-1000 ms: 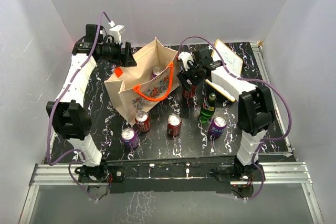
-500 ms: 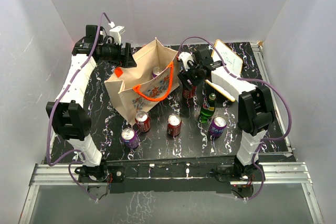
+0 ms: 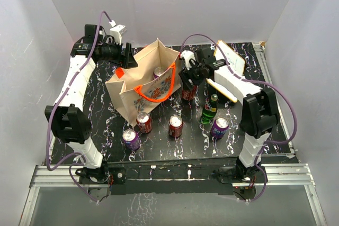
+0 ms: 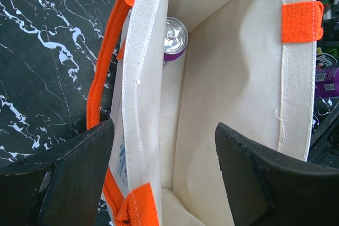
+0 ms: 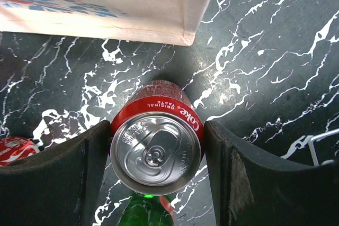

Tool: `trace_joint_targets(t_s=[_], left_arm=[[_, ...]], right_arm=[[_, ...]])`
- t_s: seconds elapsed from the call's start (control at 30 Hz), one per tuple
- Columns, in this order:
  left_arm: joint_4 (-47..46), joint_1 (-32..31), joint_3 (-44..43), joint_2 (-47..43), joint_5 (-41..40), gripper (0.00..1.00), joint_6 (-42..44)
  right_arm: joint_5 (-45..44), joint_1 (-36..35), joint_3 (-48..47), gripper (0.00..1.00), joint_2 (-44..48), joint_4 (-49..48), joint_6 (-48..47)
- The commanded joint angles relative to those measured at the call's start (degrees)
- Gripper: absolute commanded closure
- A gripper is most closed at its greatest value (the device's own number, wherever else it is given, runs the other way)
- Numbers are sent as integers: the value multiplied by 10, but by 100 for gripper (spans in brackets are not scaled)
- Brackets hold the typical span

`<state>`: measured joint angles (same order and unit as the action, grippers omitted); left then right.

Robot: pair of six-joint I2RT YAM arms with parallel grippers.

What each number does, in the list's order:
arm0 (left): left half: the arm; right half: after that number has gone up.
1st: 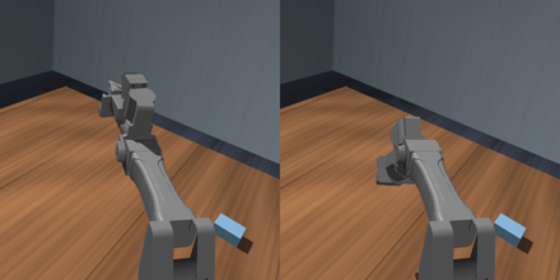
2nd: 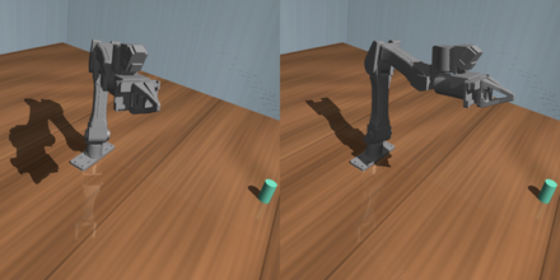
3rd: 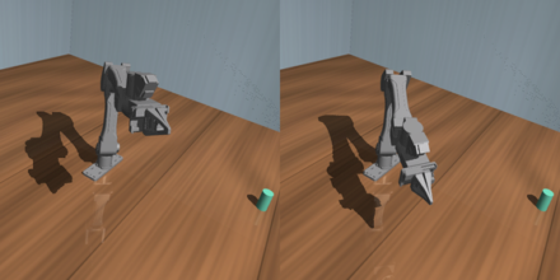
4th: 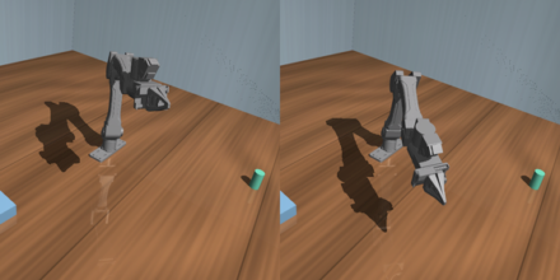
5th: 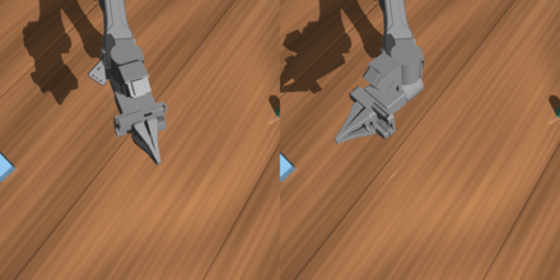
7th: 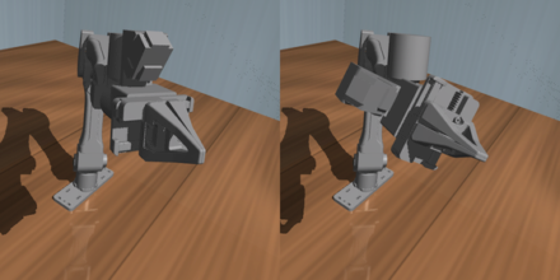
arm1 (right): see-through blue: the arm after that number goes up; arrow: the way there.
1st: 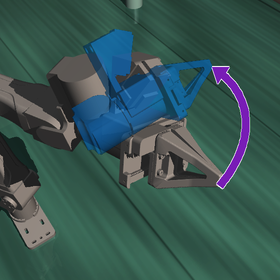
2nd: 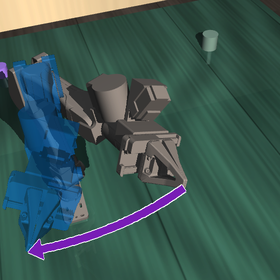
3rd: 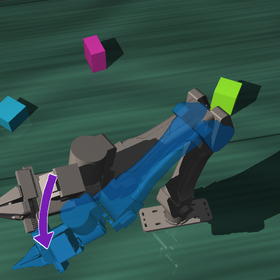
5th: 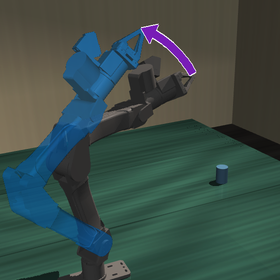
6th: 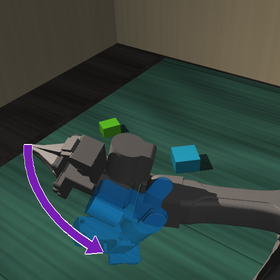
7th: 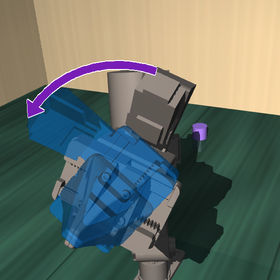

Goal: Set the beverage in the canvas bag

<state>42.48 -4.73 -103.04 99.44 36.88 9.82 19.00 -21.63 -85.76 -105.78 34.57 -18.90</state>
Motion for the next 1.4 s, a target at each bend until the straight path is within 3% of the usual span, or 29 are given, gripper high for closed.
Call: trace_joint_targets(t_s=[0.0,0.3,0.43,0.73,0.9,1.1,1.37], left_arm=[[-20,-3,6,-57,18,24,16],[-46,-5,-9,-102,3,23,23],[-10,-26,-24,-108,31,23,54],[73,-104,23,-136,96,20,90],[86,-130,56,-144,80,20,101],[103,-134,100,-151,64,30,126],[90,-134,152,-183,77,56,127]], right_arm=[[8,0,-52,92,101,-31,20],[-49,5,-55,92,224,-33,11],[-42,6,-76,92,258,-65,16],[16,-7,-186,92,223,-122,91],[23,-40,-257,92,173,-133,114],[35,-78,-314,92,113,-144,137],[48,-103,-328,92,62,-141,167]])
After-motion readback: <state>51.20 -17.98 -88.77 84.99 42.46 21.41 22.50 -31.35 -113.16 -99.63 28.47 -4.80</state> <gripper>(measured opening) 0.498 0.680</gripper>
